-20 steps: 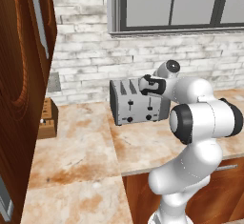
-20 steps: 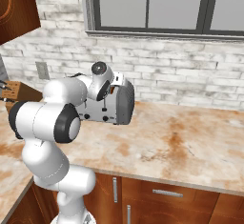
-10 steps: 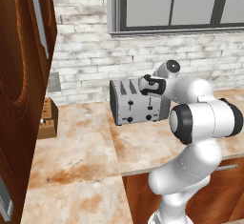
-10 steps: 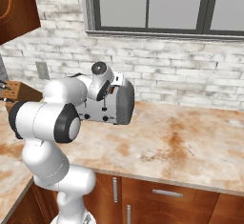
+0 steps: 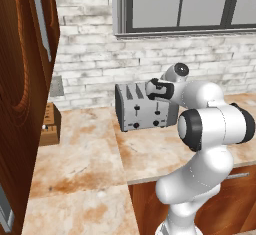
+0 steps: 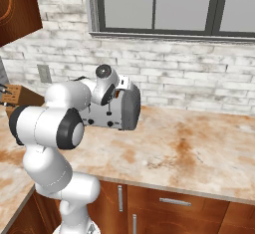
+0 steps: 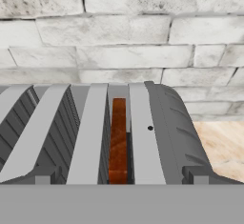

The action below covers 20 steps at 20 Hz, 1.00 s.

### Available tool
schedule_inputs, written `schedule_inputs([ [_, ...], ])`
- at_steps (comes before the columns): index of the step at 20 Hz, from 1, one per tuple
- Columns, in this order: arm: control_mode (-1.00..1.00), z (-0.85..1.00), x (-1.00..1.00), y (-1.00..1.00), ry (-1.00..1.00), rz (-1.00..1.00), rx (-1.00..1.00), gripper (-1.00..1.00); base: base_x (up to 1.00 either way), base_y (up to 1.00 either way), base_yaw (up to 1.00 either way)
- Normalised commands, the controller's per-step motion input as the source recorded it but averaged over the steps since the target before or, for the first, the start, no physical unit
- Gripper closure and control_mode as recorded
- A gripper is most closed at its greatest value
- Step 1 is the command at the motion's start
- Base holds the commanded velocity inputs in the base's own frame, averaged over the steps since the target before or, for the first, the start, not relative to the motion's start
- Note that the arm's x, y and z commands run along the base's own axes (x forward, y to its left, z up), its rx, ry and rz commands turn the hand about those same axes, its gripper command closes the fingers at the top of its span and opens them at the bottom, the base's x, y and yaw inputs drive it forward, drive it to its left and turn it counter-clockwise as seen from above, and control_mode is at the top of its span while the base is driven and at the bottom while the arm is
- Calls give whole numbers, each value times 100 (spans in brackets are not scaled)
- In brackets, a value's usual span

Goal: Start the toaster. Once the lever pops up, take the bread to the plate on the dining counter.

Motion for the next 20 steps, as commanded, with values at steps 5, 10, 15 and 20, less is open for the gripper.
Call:
schedule_inputs([
  [5,-100,0,0,0,0,0,0,-100,0,0,0],
  [10,-100,0,0,0,0,0,0,-100,0,0,0],
  [15,-100,0,0,0,0,0,0,-100,0,0,0],
  [20,-100,0,0,0,0,0,0,-100,0,0,0],
])
